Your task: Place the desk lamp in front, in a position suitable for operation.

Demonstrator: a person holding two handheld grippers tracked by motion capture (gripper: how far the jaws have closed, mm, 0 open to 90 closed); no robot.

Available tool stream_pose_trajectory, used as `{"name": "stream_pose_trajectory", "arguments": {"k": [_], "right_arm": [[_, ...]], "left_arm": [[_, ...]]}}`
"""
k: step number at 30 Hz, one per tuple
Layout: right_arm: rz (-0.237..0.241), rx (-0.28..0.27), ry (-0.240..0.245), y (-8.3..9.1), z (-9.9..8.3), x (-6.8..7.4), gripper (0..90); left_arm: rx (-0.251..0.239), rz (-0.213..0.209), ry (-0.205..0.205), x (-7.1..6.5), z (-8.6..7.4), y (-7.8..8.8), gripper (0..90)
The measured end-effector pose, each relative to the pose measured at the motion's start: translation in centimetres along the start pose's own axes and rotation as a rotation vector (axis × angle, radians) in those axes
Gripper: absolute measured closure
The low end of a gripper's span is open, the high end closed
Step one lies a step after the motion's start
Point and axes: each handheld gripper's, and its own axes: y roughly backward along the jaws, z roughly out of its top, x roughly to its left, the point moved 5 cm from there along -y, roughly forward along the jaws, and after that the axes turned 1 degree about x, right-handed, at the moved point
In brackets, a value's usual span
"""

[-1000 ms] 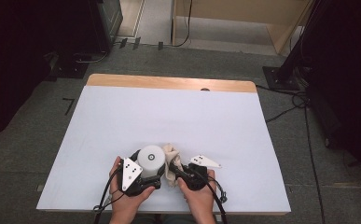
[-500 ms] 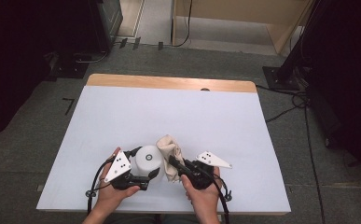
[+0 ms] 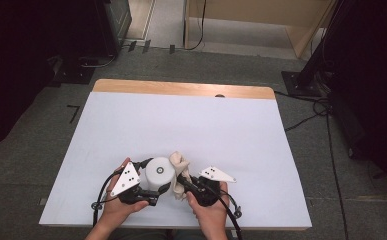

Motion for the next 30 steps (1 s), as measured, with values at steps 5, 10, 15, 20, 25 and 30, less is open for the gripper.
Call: {"name": "stream_pose_trajectory", "arguments": {"k": [5, 10, 15, 20, 25, 30], "right_arm": [[-0.030, 0.075, -0.020, -1.2, -1.6, -0.9, 79.1], [-0.043, 0.144, -0.041, -2.1, -2.7, -1.8, 79.0], [-0.035, 0.134, -0.040, -1.8, -2.2, -1.6, 79.2], [0.017, 0.023, -0.012, 0.1, 0.6, 0.0, 79.3], [0.008, -0.005, 0.027, 0.7, 1.6, 0.7, 79.3], [-0.016, 0.050, 0.005, -0.4, 0.4, -0.3, 79.3]], "left_arm": [[-0.002, 0.000, 0.005, 0.0, -0.1, 0.0, 8.6], [-0.003, 0.001, 0.011, 0.0, -0.1, 0.0, 8.5], [-0.005, 0.002, 0.011, 0.0, -0.1, 0.0, 8.6], [-0.008, 0.003, 0.011, 0.0, -0.2, 0.0, 8.5], [-0.007, 0.018, 0.018, -0.1, -0.1, -0.1, 8.6], [-0.002, 0.040, 0.008, -0.3, 0.1, -0.3, 8.9]]}}
